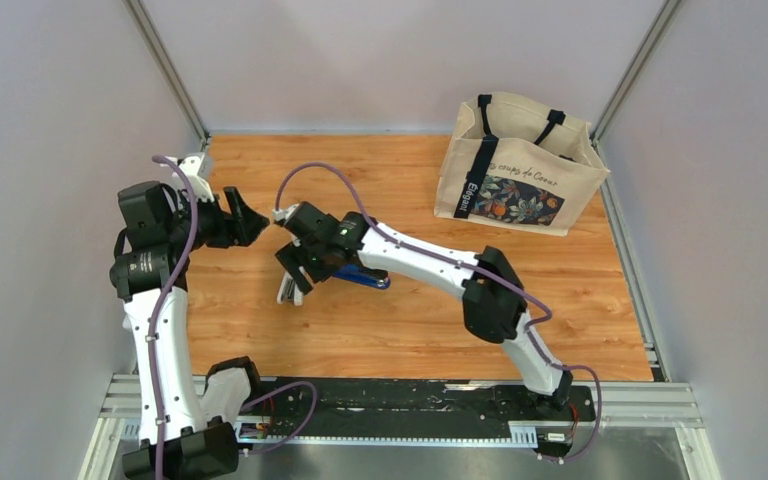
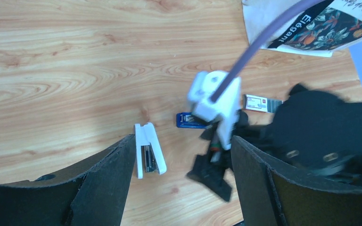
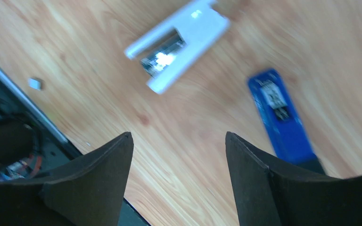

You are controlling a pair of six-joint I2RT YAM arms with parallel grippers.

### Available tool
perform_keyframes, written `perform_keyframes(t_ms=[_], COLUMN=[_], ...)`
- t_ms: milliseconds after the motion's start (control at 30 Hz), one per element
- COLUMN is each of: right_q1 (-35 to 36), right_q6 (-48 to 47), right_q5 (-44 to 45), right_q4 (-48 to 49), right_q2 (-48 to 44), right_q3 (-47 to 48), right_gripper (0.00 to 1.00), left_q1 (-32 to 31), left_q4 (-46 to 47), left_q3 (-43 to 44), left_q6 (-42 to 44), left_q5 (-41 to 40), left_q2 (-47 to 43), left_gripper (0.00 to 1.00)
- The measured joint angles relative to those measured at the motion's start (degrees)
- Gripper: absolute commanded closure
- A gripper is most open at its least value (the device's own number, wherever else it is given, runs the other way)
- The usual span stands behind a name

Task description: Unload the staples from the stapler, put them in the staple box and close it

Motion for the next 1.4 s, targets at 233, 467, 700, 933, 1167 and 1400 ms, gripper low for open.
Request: perform_keyframes(t_ms=[233, 467, 700, 933, 1167, 1400], right_q1=[-5.9, -8.0, -7.2, -7.2, -7.3, -7.3], right_q6=[-7.3, -15.0, -18.5, -18.7, -18.4, -16.2], right_q5=[4.5, 9.3, 9.9, 9.6, 8.2, 5.2], right_q4=[2.2, 2.0, 3.8, 4.9, 5.9, 8.3], right_q2=[-14.4, -15.6, -13.9, -11.1, -11.0, -11.0], right_q3=[-18.9, -27.3, -27.3, -27.3, -27.5, -28.2], right_gripper=[0.14, 0.16, 0.27, 0.39, 0.58, 0.61], left_q1=[0.0, 0.0, 0.0, 0.0, 0.0, -2.1], left_q4=[-1.0, -1.4, -3.9, -5.6, -7.0, -7.8], left_q3=[-1.6, -3.1, -3.2, -4.2, -4.2, -5.7], left_q6=[2.6, 3.7, 7.6, 9.9, 10.9, 11.9], left_q5=[0.0, 0.6, 0.9, 1.1, 2.1, 2.4], left_q2=[0.8, 1.0, 0.5, -0.8, -0.7, 1.4], left_gripper=[0.18, 0.17, 0.17, 0.21, 0.32, 0.33])
